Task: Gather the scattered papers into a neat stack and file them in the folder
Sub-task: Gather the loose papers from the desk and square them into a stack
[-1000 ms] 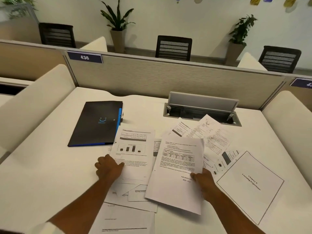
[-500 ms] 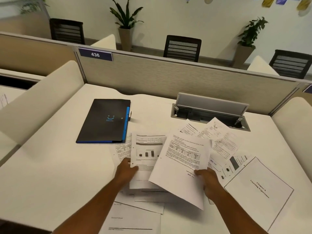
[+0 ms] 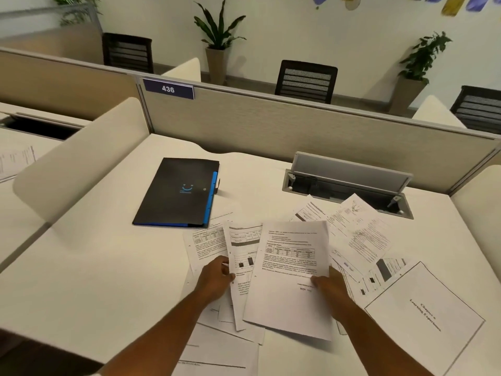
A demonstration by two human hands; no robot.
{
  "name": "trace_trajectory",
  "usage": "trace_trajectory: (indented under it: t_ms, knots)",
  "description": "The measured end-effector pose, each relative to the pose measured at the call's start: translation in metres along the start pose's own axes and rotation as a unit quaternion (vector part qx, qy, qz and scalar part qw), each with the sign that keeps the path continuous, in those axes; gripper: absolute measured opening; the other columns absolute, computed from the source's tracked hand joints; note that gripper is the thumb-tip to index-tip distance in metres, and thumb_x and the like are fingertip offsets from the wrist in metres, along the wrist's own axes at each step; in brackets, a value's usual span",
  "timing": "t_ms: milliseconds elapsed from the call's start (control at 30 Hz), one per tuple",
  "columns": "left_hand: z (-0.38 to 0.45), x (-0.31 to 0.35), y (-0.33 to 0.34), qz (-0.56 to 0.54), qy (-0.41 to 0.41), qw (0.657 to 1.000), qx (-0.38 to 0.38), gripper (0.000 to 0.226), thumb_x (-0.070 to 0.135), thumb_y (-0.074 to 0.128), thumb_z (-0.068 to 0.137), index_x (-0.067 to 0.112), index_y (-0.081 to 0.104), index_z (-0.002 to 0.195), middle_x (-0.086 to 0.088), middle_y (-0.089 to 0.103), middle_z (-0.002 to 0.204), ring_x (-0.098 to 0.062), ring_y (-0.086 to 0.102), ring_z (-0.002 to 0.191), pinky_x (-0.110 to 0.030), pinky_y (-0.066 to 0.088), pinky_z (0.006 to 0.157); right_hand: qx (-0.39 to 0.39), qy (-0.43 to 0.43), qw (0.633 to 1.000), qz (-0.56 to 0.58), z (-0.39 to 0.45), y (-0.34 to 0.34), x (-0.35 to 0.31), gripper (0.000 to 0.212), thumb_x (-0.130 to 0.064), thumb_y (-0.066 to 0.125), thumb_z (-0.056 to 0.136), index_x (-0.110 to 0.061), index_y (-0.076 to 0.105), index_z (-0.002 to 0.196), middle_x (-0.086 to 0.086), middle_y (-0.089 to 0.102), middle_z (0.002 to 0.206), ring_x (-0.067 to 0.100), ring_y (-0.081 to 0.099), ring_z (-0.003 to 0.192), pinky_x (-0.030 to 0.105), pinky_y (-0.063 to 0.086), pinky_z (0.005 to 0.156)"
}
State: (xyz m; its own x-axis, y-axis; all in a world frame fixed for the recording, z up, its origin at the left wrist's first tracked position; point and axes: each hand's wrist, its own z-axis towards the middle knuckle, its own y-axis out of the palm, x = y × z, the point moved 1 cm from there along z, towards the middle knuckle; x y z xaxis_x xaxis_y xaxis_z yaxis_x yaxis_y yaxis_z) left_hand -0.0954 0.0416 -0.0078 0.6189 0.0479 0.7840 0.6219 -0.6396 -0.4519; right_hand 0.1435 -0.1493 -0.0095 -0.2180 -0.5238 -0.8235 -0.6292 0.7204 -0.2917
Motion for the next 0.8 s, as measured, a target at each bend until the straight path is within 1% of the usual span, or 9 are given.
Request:
trace_trajectory:
  t_ms: [100, 233, 333, 400, 467, 533, 633, 733, 800]
  knots:
    - [0.002, 0.007, 0.006, -0.028, 0.000, 1.000, 0.004, 0.034, 0.000, 0.055, 0.093, 0.015, 0.055, 0.124, -0.003, 0.065, 0.113, -0.017, 0.065, 0.097, -0.030, 0.059, 0.078, -0.036, -0.022, 0.999, -0.022, 0.003, 0.007, -0.008, 0.035, 0.003, 0.060, 0.088, -0.019, 0.067, 0.115, 0.002, 0.075, 0.102, 0.028, 0.073, 0.093, 0.040, 0.061, 0.075]
    - [0.006, 0.009, 0.012, -0.058, 0.001, 0.998, 0.006, 0.043, -0.004, 0.048, 0.094, 0.019, 0.051, 0.131, -0.001, 0.063, 0.108, -0.013, 0.064, 0.091, -0.022, 0.056, 0.066, -0.054, -0.033, 0.996, -0.068, 0.008, 0.018, -0.017, 0.032, -0.004, 0.061, 0.092, -0.020, 0.060, 0.120, 0.002, 0.070, 0.110, 0.027, 0.069, 0.100, 0.039, 0.060, 0.082]
    - [0.010, 0.008, 0.014, -0.083, -0.011, 0.996, -0.014, 0.045, -0.003, 0.044, 0.096, 0.024, 0.047, 0.131, -0.002, 0.063, 0.114, -0.018, 0.065, 0.097, -0.034, 0.060, 0.075, -0.041, -0.050, 0.993, -0.101, 0.009, 0.025, -0.024, 0.026, -0.008, 0.058, 0.095, -0.020, 0.056, 0.118, -0.001, 0.066, 0.104, 0.018, 0.066, 0.093, 0.027, 0.054, 0.066]
    - [0.012, 0.010, 0.016, -0.116, -0.022, 0.993, -0.027, 0.044, -0.001, 0.039, 0.096, 0.027, 0.047, 0.130, -0.003, 0.062, 0.121, -0.022, 0.064, 0.104, -0.043, 0.058, 0.086, -0.042, -0.057, 0.991, -0.110, 0.010, 0.028, -0.027, 0.026, -0.009, 0.057, 0.094, -0.021, 0.054, 0.117, -0.001, 0.066, 0.105, 0.016, 0.065, 0.091, 0.025, 0.052, 0.063]
    - [0.014, 0.012, 0.017, -0.143, -0.036, 0.989, -0.016, 0.042, 0.006, 0.038, 0.098, 0.029, 0.046, 0.133, -0.002, 0.060, 0.127, -0.019, 0.062, 0.105, -0.042, 0.056, 0.088, -0.044, -0.046, 0.993, -0.102, 0.011, 0.030, -0.029, 0.029, -0.008, 0.057, 0.093, -0.021, 0.053, 0.119, -0.001, 0.066, 0.107, 0.018, 0.066, 0.093, 0.026, 0.053, 0.063]
    - [0.014, 0.015, 0.019, -0.153, -0.044, 0.987, -0.005, 0.040, 0.018, 0.039, 0.102, 0.027, 0.040, 0.141, 0.000, 0.053, 0.138, -0.018, 0.058, 0.112, -0.041, 0.051, 0.095, -0.050, -0.027, 0.995, -0.084, 0.010, 0.029, -0.030, 0.032, -0.007, 0.057, 0.094, -0.022, 0.052, 0.121, -0.001, 0.066, 0.108, 0.020, 0.067, 0.095, 0.029, 0.055, 0.066]
    - [0.012, 0.018, 0.026, -0.142, -0.038, 0.989, -0.016, 0.049, 0.034, 0.042, 0.102, 0.023, 0.031, 0.148, 0.002, 0.042, 0.149, -0.025, 0.042, 0.135, -0.045, 0.038, 0.109, -0.081, -0.011, 0.996, -0.047, 0.010, 0.026, -0.029, 0.036, -0.007, 0.059, 0.096, -0.021, 0.050, 0.127, 0.003, 0.067, 0.116, 0.026, 0.069, 0.102, 0.040, 0.061, 0.079]
    - [0.009, 0.020, 0.032, -0.141, -0.031, 0.989, -0.036, 0.058, 0.027, 0.057, 0.096, 0.019, 0.030, 0.147, 0.003, 0.043, 0.146, -0.023, 0.041, 0.135, -0.040, 0.038, 0.106, -0.111, 0.008, 0.994, 0.002, 0.007, 0.026, -0.024, 0.044, -0.005, 0.061, 0.096, -0.019, 0.042, 0.134, 0.006, 0.065, 0.126, 0.029, 0.067, 0.109, 0.045, 0.059, 0.089]
    - [0.007, 0.020, 0.037, -0.129, -0.033, 0.989, -0.057, 0.060, 0.024, 0.061, 0.094, 0.018, 0.031, 0.146, 0.003, 0.045, 0.142, -0.021, 0.044, 0.131, -0.038, 0.039, 0.105, -0.110, 0.021, 0.994, 0.010, 0.006, 0.027, -0.020, 0.044, -0.006, 0.062, 0.096, -0.014, 0.044, 0.135, 0.008, 0.065, 0.127, 0.029, 0.067, 0.111, 0.047, 0.058, 0.094]
